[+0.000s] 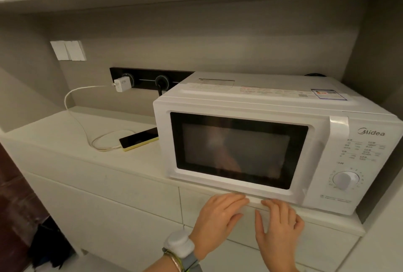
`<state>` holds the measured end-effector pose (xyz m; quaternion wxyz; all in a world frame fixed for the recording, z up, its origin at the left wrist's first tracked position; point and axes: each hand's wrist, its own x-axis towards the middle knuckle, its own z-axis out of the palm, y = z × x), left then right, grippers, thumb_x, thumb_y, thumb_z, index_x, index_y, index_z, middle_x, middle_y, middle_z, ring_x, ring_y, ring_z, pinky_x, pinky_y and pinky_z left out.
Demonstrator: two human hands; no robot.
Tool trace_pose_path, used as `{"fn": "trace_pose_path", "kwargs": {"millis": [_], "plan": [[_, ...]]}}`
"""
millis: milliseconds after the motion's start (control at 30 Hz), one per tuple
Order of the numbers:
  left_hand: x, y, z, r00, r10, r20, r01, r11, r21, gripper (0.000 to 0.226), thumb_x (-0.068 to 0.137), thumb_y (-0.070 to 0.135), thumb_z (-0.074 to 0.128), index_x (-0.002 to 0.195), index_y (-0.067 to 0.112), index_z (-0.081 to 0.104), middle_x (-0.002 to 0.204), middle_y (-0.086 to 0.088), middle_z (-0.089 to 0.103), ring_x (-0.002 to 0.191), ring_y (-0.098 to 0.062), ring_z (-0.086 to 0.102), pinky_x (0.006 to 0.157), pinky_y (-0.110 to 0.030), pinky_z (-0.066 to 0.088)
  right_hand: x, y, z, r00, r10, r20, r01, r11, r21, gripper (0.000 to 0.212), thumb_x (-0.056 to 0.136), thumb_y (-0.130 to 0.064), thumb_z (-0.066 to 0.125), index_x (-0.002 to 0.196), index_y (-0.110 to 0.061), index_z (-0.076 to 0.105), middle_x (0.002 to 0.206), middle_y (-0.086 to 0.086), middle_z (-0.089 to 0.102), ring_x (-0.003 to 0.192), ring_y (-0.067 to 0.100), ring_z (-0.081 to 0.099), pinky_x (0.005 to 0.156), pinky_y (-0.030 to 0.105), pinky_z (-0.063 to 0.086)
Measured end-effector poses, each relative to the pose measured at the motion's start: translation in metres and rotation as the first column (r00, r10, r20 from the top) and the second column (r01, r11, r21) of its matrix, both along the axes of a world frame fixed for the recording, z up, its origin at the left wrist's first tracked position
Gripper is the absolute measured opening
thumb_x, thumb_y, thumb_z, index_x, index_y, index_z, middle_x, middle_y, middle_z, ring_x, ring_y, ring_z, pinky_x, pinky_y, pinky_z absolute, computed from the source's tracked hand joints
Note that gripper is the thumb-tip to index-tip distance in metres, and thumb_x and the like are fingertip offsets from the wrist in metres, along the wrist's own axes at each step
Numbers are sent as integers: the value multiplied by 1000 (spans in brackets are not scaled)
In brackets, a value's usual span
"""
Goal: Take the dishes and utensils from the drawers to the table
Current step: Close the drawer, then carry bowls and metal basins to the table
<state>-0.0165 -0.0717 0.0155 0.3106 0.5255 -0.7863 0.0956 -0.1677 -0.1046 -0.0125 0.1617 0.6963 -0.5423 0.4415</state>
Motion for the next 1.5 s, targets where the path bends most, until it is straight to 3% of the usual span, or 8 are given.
{"fn": "trace_pose_path", "kwargs": {"millis": [200,400,633,733,833,1033,1300,1500], "plan": [[68,14,-1,884,106,-455,-87,994,62,24,91,26,53,113,32,62,110,22,62,105,8,55,91,-4,42,85,26,5,942,330,63,-329,944,-18,22,94,-31,33,100,-20,50,95,9,68,96,17,49,84,29,34],[152,14,-7,251,381,-890,-298,905,304,16,92,16,54,90,31,54,94,7,61,87,-6,57,70,-12,44,184,20,18,831,556,-2,-555,829,65,21,83,-15,52,103,-15,58,103,7,66,102,12,49,93,23,39],[269,2,-33,-304,597,-743,-30,773,633,27,94,36,48,90,10,54,85,-7,47,82,-24,49,74,-33,45,301,-8,39,781,582,-225,-561,813,157,34,74,-16,73,107,-11,70,108,2,71,99,18,68,82,24,54],[305,-4,-41,-476,645,-597,107,717,689,56,91,51,44,128,9,46,122,-11,49,113,-28,50,94,-38,46,337,-20,42,786,538,-304,-515,842,158,31,76,-30,71,103,-14,73,104,1,74,95,17,70,79,24,55],[323,-6,-49,-534,650,-541,180,712,678,71,89,61,36,139,11,39,143,-12,42,125,-29,46,97,-39,43,348,-24,39,811,477,-340,-450,879,158,36,84,-40,53,101,-16,74,104,1,74,94,17,70,78,24,56],[336,-5,-68,-609,656,-445,299,710,638,79,86,69,27,133,8,46,139,-14,49,119,-28,49,100,-37,38,350,-24,37,812,445,-378,-420,895,152,44,87,-43,43,108,-17,71,111,2,72,100,18,69,83,27,54],[334,-12,-81,-748,526,-404,285,805,520,82,82,72,33,141,15,39,143,-11,46,131,-27,42,107,-37,33,350,-24,34,800,434,-415,-394,901,182,45,87,-45,46,113,-16,68,116,3,70,106,21,66,86,28,53],[331,-9,-84,-730,516,-449,264,818,510,83,82,70,38,141,12,39,142,-13,46,130,-28,44,106,-36,35,349,-22,37,809,443,-387,-386,896,220,44,86,-44,50,114,-15,68,117,3,70,107,21,66,87,29,53]]}}
